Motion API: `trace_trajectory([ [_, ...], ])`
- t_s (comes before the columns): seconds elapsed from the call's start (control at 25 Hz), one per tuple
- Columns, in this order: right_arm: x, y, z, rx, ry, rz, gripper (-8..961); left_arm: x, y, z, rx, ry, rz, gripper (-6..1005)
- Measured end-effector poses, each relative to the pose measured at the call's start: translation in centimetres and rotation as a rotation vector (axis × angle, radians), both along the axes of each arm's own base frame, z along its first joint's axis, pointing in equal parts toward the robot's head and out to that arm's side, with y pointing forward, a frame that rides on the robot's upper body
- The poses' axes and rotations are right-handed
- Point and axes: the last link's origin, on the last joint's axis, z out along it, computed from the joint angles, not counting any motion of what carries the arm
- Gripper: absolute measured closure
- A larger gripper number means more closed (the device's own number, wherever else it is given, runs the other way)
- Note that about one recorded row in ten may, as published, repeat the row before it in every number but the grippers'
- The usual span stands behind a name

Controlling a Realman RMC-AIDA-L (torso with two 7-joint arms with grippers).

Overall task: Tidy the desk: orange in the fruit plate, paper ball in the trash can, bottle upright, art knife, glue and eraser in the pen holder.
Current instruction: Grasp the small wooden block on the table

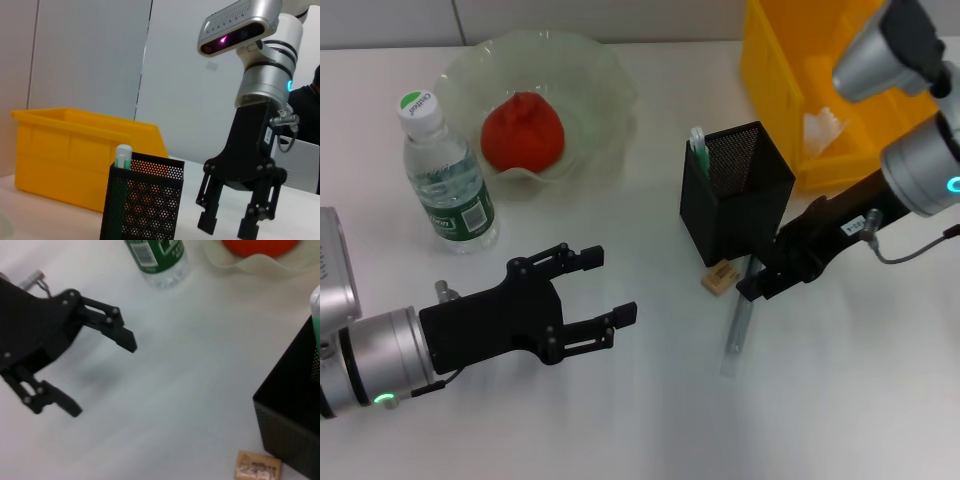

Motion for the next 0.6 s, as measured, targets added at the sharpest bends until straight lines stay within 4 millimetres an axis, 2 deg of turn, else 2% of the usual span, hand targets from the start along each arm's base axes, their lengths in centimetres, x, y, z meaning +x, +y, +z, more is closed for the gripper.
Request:
trace_trajectory([
  [0.32,-0.5,0.7,-1.7,-0.004,-0.052,0.017,335,0.1,0.0,-0.1,0.001,-0.002,-0.002,197],
  [0.6,-0.5,0.8,-2.4,-0.002,-0.075,0.034,334,0.3,-0.1,-0.3,0.005,-0.006,-0.009,197],
])
